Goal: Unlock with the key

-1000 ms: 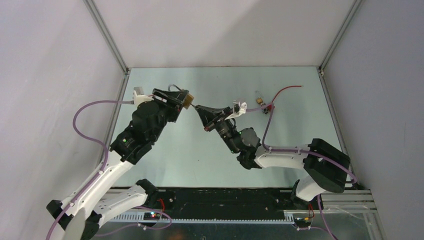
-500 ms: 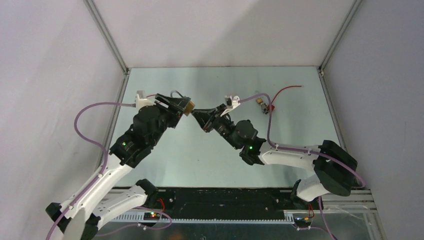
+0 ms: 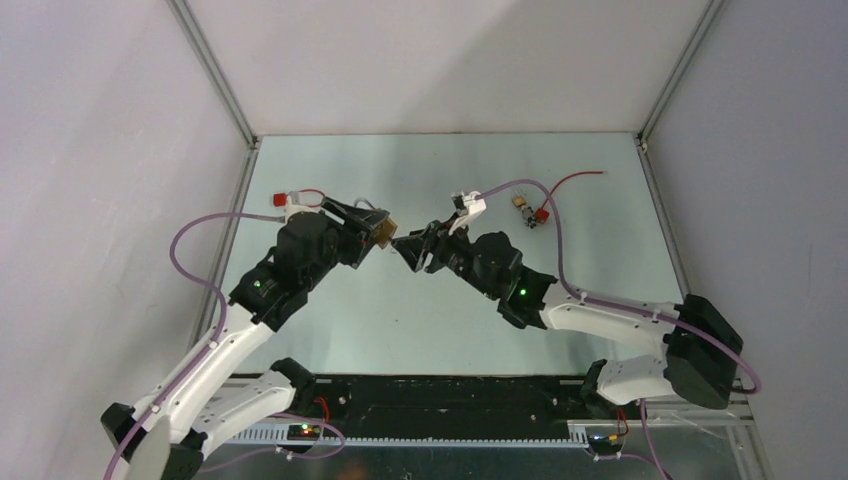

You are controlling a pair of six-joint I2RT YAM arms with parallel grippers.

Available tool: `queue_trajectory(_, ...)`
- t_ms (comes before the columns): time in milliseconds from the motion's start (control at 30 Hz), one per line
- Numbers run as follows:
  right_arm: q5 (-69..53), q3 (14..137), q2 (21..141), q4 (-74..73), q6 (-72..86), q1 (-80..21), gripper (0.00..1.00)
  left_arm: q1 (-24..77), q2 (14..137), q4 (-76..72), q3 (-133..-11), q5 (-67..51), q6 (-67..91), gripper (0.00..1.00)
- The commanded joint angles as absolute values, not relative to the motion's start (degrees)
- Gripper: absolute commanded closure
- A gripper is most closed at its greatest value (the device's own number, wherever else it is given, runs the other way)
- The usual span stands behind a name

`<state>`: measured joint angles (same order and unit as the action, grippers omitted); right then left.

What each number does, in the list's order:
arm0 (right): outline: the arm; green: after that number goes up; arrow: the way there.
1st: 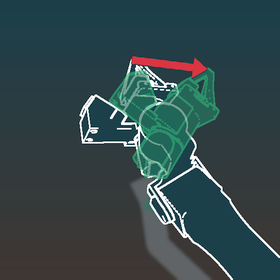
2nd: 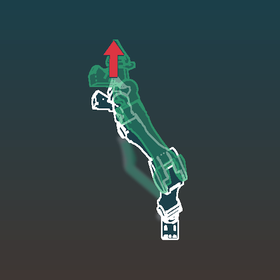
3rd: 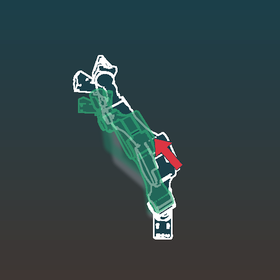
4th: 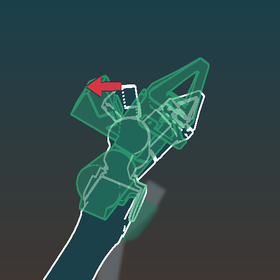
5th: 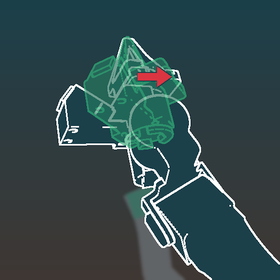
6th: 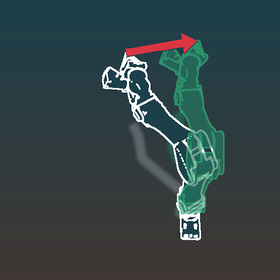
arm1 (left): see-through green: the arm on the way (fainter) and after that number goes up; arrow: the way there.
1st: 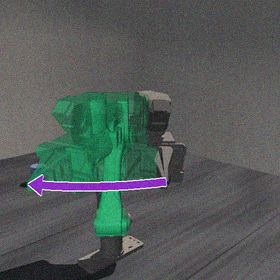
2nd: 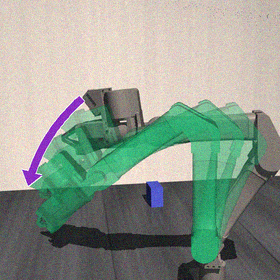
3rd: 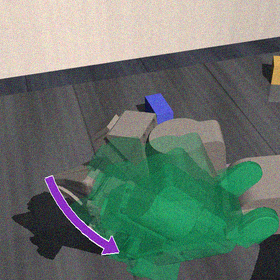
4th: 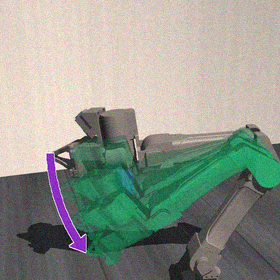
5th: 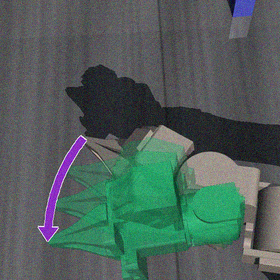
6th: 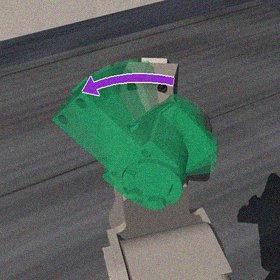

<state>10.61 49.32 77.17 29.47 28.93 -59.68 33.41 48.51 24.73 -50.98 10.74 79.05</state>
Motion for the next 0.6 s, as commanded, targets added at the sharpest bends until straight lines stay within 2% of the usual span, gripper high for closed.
queue_trajectory(0, 7.8, 51.9, 72.2, 22.3, 29.7, -58.7, 0.44, 32.6, 47.7, 18.5, -51.8, 10.0, 79.8, 1.0)
queue_trajectory(167, 4.9, 51.9, 71.0, 19.1, 29.9, -58.3, 0.45, 32.6, 48.3, 18.5, -52.2, 9.7, 78.9, 1.0)
queue_trajectory(567, 0.9, 53.9, 75.5, 22.6, 29.1, -58.1, 0.54, 32.6, 48.7, 18.4, -53.1, 8.6, 78.4, 1.0)
